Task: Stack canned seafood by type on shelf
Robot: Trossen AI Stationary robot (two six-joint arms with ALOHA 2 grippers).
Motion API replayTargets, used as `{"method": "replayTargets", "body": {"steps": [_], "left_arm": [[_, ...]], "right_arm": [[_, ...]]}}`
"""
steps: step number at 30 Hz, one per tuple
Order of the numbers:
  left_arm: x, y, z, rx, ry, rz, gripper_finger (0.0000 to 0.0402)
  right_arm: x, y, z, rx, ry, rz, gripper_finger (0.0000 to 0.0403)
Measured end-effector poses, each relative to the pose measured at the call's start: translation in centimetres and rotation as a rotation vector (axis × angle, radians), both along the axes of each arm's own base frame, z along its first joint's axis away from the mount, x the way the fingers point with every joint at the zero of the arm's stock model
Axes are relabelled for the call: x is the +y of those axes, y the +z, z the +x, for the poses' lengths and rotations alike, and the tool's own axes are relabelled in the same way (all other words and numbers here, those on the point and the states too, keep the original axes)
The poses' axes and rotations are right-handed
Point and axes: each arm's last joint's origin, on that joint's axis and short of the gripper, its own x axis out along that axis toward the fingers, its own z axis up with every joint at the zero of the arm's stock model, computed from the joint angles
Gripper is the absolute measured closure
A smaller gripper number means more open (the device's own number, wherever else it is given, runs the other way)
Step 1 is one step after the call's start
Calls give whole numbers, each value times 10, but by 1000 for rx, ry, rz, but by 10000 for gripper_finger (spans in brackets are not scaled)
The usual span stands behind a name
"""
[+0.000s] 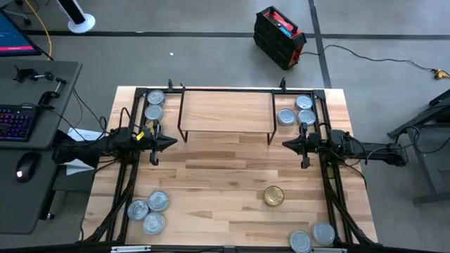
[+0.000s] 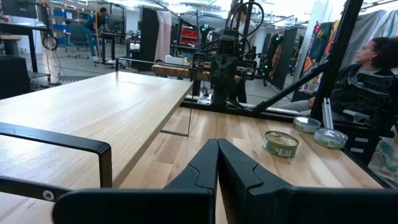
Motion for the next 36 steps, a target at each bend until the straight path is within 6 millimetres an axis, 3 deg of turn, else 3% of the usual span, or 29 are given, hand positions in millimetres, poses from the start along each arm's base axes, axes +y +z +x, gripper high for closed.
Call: {"method": "replayTargets", "body": {"steps": [36], "left_arm": [[0, 0, 0, 0, 0, 0, 401]], "right_arm": [[0, 0, 0, 0, 0, 0, 402]]}}
